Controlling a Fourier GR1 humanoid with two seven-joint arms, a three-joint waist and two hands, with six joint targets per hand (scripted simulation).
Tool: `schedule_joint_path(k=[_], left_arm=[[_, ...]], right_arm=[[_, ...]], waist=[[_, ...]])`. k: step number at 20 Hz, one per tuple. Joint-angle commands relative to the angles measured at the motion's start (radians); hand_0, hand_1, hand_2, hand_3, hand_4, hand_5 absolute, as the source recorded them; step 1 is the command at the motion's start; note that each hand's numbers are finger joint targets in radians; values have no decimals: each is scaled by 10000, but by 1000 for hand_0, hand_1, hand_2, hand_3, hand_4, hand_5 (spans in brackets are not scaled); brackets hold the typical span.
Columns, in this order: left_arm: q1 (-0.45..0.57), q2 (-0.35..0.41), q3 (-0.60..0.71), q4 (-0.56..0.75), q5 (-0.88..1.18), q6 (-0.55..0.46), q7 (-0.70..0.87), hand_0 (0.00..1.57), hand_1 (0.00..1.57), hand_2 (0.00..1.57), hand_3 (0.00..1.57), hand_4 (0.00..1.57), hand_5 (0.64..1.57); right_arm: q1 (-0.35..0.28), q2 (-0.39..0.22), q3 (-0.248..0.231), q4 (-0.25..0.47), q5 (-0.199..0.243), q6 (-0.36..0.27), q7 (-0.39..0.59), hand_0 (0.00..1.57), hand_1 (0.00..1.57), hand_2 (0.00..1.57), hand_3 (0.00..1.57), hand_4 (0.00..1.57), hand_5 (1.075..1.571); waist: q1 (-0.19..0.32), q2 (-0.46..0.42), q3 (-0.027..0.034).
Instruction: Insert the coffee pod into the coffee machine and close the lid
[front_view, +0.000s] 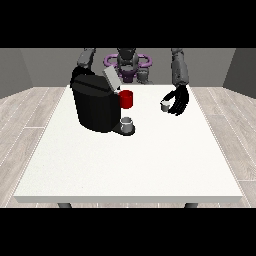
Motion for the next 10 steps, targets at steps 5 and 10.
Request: schedule_joint_path(k=[5, 10], left_arm=[[-211, 27, -160, 696, -839, 940, -435, 987, 987, 1095, 867, 286, 1571], [-777, 193, -299, 1033, -1213, 397, 65, 1115, 1115, 1173, 966, 280, 1571]], right_arm=[[-2, -350, -436, 174, -622, 670, -513, 0, 0, 0, 0, 535, 1571], [-52, -20, -146, 256, -140, 21, -199, 0, 0, 0, 0, 398, 1571]], waist=[[-219, 241, -6], [-101, 6, -5]])
